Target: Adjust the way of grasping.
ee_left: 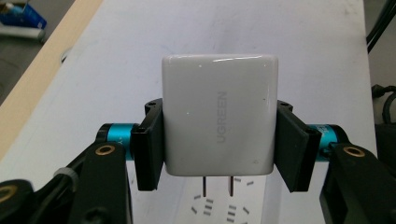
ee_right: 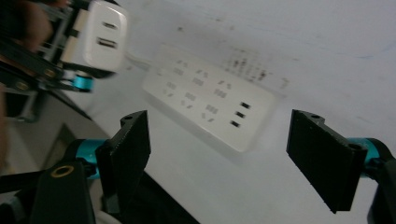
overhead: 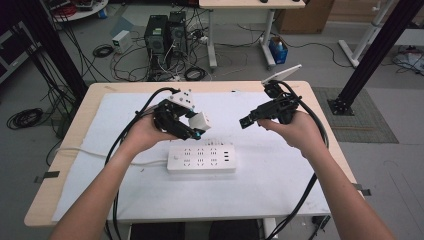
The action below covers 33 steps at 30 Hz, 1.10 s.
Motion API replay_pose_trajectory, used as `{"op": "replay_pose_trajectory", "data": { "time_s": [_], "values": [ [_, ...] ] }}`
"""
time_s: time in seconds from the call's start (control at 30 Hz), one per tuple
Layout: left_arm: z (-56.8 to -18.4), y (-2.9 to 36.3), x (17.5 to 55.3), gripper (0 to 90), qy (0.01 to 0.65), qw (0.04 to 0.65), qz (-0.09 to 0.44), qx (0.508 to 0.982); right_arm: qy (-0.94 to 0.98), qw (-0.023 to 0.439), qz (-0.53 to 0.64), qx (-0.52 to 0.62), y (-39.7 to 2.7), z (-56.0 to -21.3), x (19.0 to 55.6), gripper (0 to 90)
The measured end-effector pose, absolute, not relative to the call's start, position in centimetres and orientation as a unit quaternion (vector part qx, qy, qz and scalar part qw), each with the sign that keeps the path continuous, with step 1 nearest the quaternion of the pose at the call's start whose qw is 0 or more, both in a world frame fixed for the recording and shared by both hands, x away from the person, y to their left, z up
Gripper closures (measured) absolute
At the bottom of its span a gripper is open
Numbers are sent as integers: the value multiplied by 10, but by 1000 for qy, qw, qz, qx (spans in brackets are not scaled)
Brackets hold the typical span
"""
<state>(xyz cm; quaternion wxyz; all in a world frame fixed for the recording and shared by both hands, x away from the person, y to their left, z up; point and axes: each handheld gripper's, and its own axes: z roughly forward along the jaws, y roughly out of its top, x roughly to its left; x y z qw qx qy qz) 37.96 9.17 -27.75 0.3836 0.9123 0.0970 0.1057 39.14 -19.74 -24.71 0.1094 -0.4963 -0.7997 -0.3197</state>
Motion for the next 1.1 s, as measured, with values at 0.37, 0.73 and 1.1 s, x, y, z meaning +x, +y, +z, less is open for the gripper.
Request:
{"op": "replay_pose_trajectory", "data": {
  "time_s": [0.37, 0.73, 1.1],
  "values": [
    [-282, 65, 374, 426, 67, 418, 106, 900, -767, 173, -364, -499, -179, -255, 398, 279],
    [-280, 56, 369, 426, 45, 424, 126, 896, -759, 222, -369, -489, -156, -269, 405, 395],
    [-282, 55, 366, 329, 52, 404, 167, 898, -757, 241, -377, -476, -152, -275, 408, 623]
  ]
}}
